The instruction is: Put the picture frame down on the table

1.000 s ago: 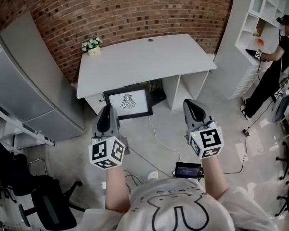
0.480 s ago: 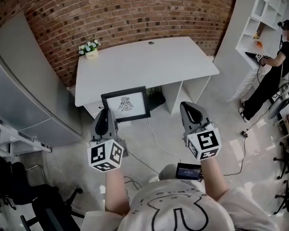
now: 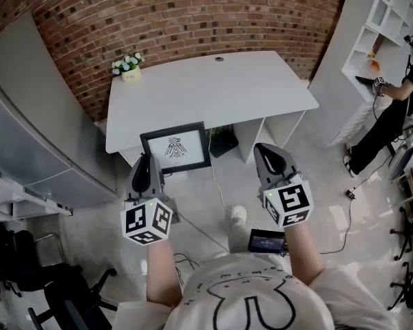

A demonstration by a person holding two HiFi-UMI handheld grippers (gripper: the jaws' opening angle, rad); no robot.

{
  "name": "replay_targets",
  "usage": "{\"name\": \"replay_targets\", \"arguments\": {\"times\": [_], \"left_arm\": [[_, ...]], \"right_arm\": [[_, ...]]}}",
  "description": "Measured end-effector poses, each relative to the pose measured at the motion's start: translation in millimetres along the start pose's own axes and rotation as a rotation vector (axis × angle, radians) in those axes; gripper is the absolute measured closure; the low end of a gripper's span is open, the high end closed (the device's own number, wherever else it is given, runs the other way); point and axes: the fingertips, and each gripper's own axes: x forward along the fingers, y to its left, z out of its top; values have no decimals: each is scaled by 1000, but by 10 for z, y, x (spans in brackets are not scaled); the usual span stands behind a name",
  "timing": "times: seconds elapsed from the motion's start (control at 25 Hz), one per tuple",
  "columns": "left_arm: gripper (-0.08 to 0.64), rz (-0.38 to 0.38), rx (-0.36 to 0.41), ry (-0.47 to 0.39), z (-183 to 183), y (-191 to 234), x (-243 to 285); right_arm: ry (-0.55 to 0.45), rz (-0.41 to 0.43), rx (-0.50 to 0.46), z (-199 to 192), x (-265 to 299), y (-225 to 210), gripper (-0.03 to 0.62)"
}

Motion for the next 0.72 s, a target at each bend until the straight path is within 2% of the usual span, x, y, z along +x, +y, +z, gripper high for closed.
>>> {"name": "replay_targets", "arguments": {"times": [0.36,0.72], "left_arm": [[491,12,27,-10,-23,-14,581],[491,36,26,-13,-112,-119,1484]], "right_arm": [[-19,0,30,-113,512,-404,575],[-32,14,32,-144,1256,-1058,575]]}}
